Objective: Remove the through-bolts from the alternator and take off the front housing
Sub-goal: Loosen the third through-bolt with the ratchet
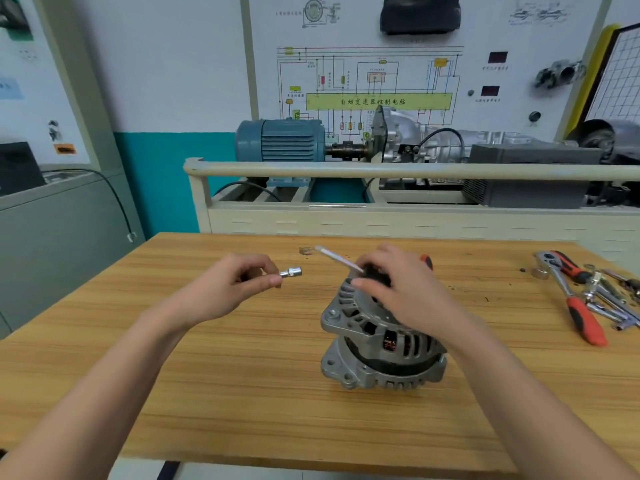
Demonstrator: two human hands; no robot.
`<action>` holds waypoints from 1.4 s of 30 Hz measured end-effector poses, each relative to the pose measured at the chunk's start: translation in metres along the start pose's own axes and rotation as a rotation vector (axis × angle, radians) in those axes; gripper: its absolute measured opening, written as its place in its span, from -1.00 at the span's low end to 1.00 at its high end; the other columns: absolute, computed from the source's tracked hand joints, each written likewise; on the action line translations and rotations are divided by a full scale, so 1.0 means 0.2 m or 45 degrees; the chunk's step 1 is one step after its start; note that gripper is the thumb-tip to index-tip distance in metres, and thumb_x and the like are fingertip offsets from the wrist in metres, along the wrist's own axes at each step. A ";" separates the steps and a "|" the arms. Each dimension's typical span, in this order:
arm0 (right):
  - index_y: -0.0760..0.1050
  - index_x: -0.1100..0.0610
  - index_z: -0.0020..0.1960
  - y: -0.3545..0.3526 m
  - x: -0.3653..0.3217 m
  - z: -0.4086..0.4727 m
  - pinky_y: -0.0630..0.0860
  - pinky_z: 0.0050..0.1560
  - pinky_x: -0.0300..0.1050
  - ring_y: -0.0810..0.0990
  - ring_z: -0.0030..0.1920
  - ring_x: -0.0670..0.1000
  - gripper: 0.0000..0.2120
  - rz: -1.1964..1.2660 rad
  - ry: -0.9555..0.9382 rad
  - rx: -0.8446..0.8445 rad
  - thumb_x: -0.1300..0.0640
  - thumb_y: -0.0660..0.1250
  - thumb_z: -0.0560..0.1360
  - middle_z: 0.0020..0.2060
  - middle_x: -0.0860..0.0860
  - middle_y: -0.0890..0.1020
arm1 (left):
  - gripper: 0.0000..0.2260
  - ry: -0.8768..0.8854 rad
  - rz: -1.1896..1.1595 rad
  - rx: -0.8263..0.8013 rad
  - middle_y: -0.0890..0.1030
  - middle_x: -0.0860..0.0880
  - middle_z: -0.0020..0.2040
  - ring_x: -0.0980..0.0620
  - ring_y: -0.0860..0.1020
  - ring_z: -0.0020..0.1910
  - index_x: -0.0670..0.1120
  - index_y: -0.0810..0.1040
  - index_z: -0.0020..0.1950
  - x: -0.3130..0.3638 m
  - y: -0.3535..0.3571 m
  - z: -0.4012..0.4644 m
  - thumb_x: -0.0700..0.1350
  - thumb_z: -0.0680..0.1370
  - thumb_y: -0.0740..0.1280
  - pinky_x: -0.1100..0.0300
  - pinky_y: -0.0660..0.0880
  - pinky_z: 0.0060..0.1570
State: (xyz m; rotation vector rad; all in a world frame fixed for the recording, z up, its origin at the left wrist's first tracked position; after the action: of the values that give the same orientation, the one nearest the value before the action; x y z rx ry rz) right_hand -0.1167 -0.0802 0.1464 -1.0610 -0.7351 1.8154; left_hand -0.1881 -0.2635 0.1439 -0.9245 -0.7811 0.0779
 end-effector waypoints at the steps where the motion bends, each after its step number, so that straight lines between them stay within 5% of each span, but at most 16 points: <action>1: 0.52 0.03 0.19 -0.03 0.00 0.00 0.43 0.03 -0.20 0.44 -0.05 -0.19 -0.72 0.064 -0.005 0.030 -0.05 0.29 0.53 -0.09 -0.24 0.41 | -0.79 0.021 -0.021 0.002 0.36 -0.03 -0.43 0.13 0.28 -0.44 -0.06 0.59 -0.10 0.01 0.00 0.00 0.06 0.47 0.28 0.29 0.20 -0.42; 4: 0.52 0.07 0.23 -0.07 -0.01 0.00 0.36 -0.02 -0.31 0.43 -0.04 -0.24 -0.70 0.089 -0.067 -0.003 0.00 0.29 0.54 -0.08 -0.27 0.42 | -0.80 0.076 -0.064 0.017 0.31 -0.03 -0.44 0.14 0.25 -0.44 -0.05 0.59 -0.04 0.04 -0.01 0.00 0.04 0.47 0.29 0.25 0.18 -0.40; 12: 0.52 0.03 0.29 -0.04 -0.05 -0.06 0.46 0.00 -0.10 0.46 -0.06 -0.20 -0.68 0.020 -0.174 -0.090 0.05 0.32 0.55 -0.08 -0.28 0.44 | -0.84 0.185 -0.083 0.025 0.31 0.06 -0.42 0.16 0.27 -0.42 0.03 0.59 0.01 0.08 -0.02 0.02 0.00 0.48 0.30 0.28 0.22 -0.38; 19: 0.51 0.02 0.31 -0.05 -0.04 -0.09 0.39 -0.03 -0.24 0.47 -0.05 -0.24 -0.65 0.039 -0.175 -0.108 0.03 0.33 0.53 -0.06 -0.27 0.46 | -0.85 0.196 -0.063 -0.042 0.35 0.07 -0.41 0.13 0.30 -0.40 0.10 0.60 0.01 0.10 0.02 0.06 0.02 0.48 0.31 0.27 0.26 -0.36; 24: 0.51 0.01 0.31 -0.04 -0.04 -0.09 0.41 -0.05 -0.23 0.48 -0.07 -0.23 -0.65 0.008 -0.176 -0.148 0.03 0.32 0.53 -0.07 -0.23 0.50 | -0.78 0.216 0.202 -0.095 0.51 0.01 -0.34 0.04 0.42 -0.35 0.15 0.57 0.03 0.13 0.01 0.06 0.16 0.47 0.24 0.09 0.38 -0.30; 28: 0.50 0.00 0.29 -0.03 -0.07 -0.10 0.42 -0.06 -0.24 0.47 -0.11 -0.30 -0.69 -0.062 -0.208 -0.183 0.02 0.26 0.57 -0.11 -0.26 0.53 | -0.64 0.312 0.549 -0.114 0.46 0.16 -0.34 0.18 0.44 -0.32 0.08 0.51 0.08 0.18 0.02 0.04 0.23 0.50 0.08 0.32 0.32 -0.34; 34: 0.40 -0.04 0.39 -0.03 -0.11 -0.11 0.42 -0.05 -0.19 0.48 -0.05 -0.16 -0.64 -0.233 -0.263 -0.265 -0.02 0.16 0.61 0.04 -0.15 0.57 | -0.62 0.345 0.824 -0.202 0.41 0.09 -0.38 0.17 0.36 -0.42 0.10 0.26 -0.05 0.20 0.12 0.07 0.32 0.48 -0.15 0.29 0.23 -0.43; 42: 0.52 -0.02 0.08 -0.03 -0.16 -0.10 0.31 -0.32 -0.31 0.47 -0.27 -0.17 -0.63 -0.366 -0.337 -0.304 -0.14 -0.01 0.60 -0.24 -0.17 0.51 | -0.56 0.469 0.953 -0.252 0.32 0.09 -0.42 0.14 0.26 -0.48 0.03 0.24 -0.05 0.26 0.19 0.05 0.29 0.49 -0.25 0.21 0.16 -0.46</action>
State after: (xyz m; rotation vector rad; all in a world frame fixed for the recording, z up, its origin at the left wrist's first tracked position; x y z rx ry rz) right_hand -0.0894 -0.1051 0.1531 -0.8188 -1.2241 1.6620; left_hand -0.1470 -0.2134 0.1493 -1.3375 -0.0721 0.4764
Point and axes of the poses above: each hand's wrist, its own z-axis towards the middle knuckle, its own y-axis out of the palm, x = y × z, the point moved 9 cm from there along z, towards the middle knuckle
